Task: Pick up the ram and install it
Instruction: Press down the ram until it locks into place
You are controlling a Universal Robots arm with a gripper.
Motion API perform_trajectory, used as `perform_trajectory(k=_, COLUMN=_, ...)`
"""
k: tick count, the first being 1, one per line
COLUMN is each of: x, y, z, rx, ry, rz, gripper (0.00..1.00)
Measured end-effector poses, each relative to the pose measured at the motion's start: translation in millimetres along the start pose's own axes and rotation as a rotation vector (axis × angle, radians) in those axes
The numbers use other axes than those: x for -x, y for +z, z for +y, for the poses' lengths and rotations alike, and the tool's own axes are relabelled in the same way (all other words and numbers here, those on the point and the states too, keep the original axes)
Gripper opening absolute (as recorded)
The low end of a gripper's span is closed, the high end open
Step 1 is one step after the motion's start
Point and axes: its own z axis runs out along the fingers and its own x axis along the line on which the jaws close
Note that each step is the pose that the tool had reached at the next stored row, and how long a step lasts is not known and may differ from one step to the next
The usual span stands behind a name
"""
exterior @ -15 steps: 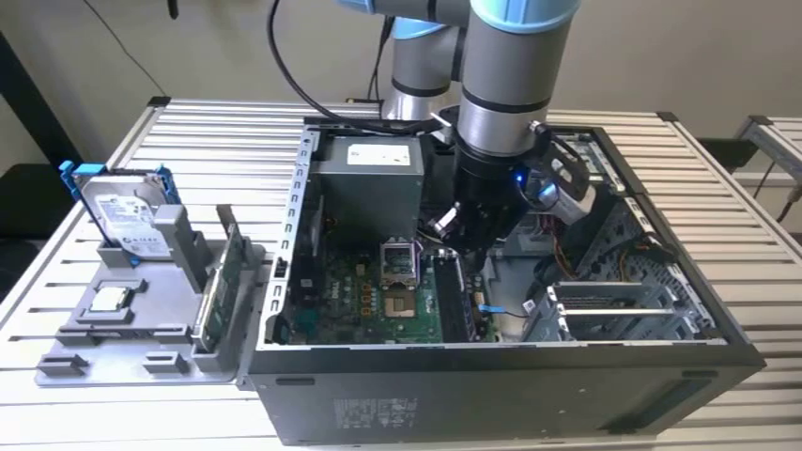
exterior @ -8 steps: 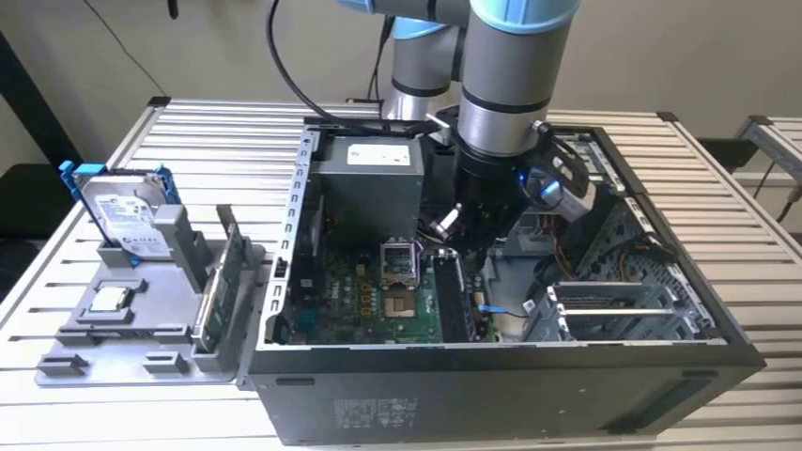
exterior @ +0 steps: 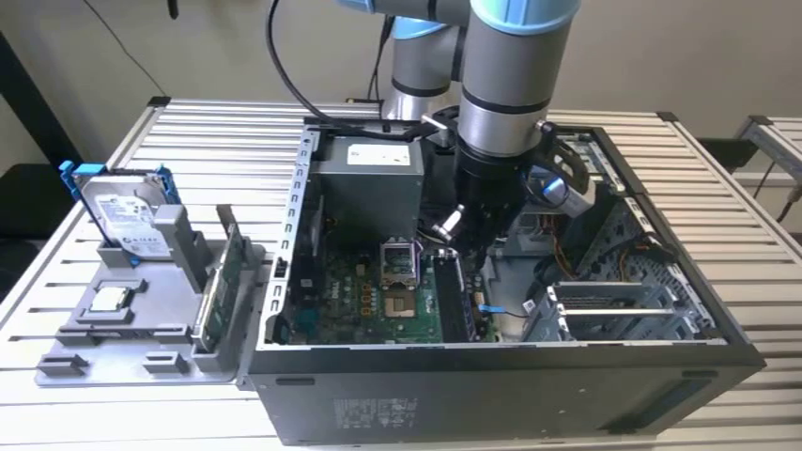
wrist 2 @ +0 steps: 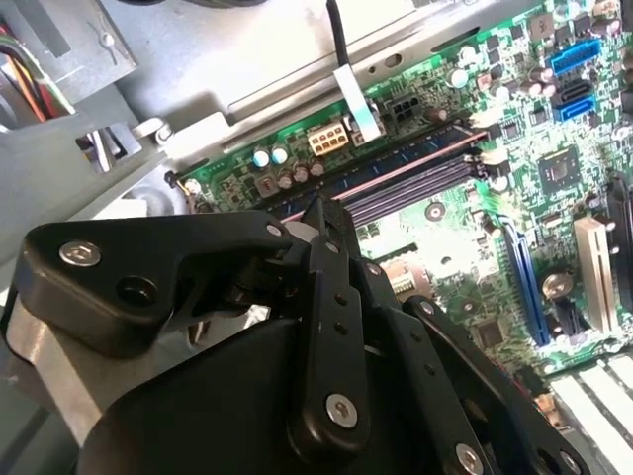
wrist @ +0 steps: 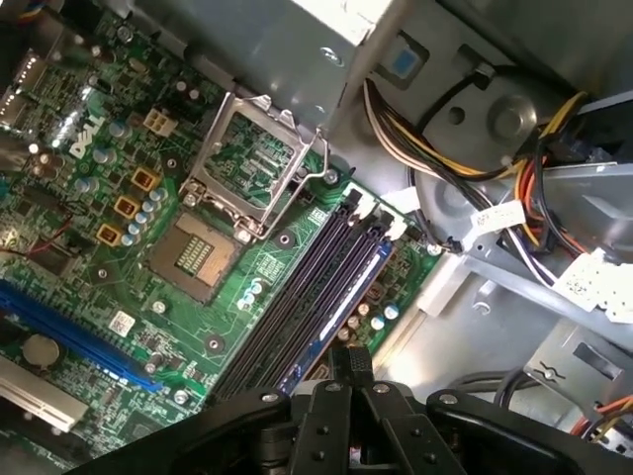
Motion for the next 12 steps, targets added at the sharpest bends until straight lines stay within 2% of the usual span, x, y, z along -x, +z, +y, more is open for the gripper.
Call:
perform_trajectory(k=4, x=-0.1, y=0.3, z=-0.1, rx=0.0032, ry=-0.028, rz=-0.0004, gripper=0.11)
perform_trajectory(k=8, x=-0.1, y=0.5, z=-0.1, rx=0.0086, ry=-0.060, rz=0.0032, gripper=0.11)
perform_trajectory(k=10, x=-0.1, y=0.6, z=-0.1, rx=0.0142, ry=-0.073, rz=0.0098, gripper=0.11)
perform_trajectory(k=12, x=-0.1, y=0.8, z=-0.1, rx=0.0225, ry=-0.085, rz=0.0209, gripper=0.11)
